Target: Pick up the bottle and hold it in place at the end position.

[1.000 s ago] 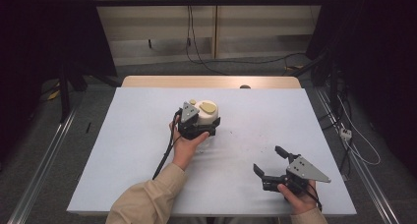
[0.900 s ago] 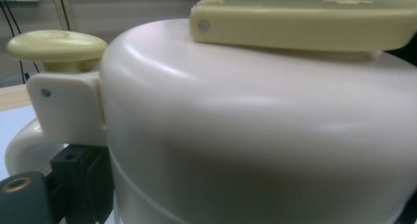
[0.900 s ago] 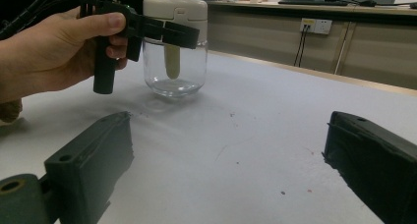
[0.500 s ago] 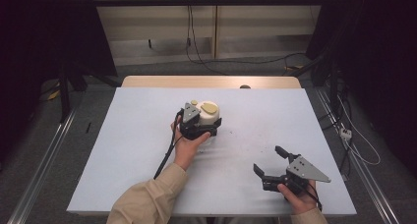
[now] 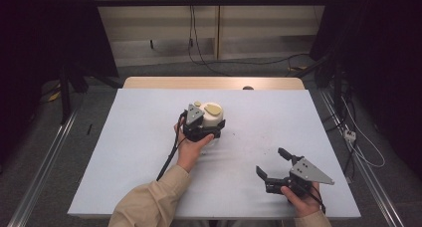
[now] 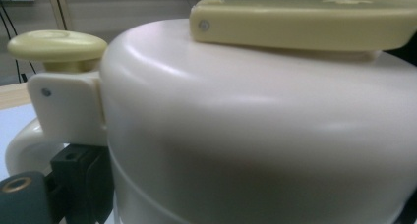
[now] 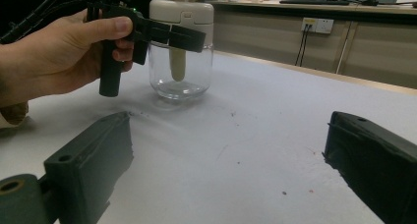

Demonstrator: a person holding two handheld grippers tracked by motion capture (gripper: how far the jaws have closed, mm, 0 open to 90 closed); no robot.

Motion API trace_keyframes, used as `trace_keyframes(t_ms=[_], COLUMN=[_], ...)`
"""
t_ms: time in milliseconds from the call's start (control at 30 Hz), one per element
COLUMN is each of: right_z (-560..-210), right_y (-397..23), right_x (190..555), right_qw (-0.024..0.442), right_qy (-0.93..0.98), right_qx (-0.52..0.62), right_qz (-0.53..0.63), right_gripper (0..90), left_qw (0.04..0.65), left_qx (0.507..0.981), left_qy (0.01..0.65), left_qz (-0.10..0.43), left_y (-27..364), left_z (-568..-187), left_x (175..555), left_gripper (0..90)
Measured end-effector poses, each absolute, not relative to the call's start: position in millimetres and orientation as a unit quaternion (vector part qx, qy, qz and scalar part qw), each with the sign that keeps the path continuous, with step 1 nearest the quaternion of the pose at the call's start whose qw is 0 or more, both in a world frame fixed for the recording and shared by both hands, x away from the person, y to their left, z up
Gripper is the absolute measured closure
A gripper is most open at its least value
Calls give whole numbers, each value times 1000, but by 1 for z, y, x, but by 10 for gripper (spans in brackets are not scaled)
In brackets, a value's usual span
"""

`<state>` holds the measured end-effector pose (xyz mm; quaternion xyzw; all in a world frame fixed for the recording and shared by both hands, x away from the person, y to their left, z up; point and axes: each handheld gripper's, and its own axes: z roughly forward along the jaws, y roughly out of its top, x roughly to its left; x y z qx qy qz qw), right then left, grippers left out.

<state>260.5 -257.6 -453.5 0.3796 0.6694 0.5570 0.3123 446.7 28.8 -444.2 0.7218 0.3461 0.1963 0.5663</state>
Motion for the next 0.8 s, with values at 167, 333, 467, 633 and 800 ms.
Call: trace_keyframes(t_ms=[167, 333, 467, 633, 800], right_z=[-454, -454, -454, -454, -454], right_y=[-257, -258, -258, -258, -258], right_x=[261, 261, 261, 261, 261], right_qw=[311, 309, 308, 308, 307], right_qy=[669, 670, 669, 669, 669], right_qx=[380, 381, 381, 381, 380], right_qz=[558, 557, 559, 559, 560], right_gripper=[38, 38, 38, 39, 38], left_qw=[565, 567, 566, 566, 566], left_qx=[722, 722, 724, 725, 726], left_qy=[349, 347, 345, 342, 341], left_qz=[194, 192, 192, 192, 191], left_y=[28, 26, 25, 23, 21], left_z=[-446, -447, -447, -448, -449], left_x=[447, 447, 447, 447, 447], left_gripper=[62, 62, 62, 62, 62])
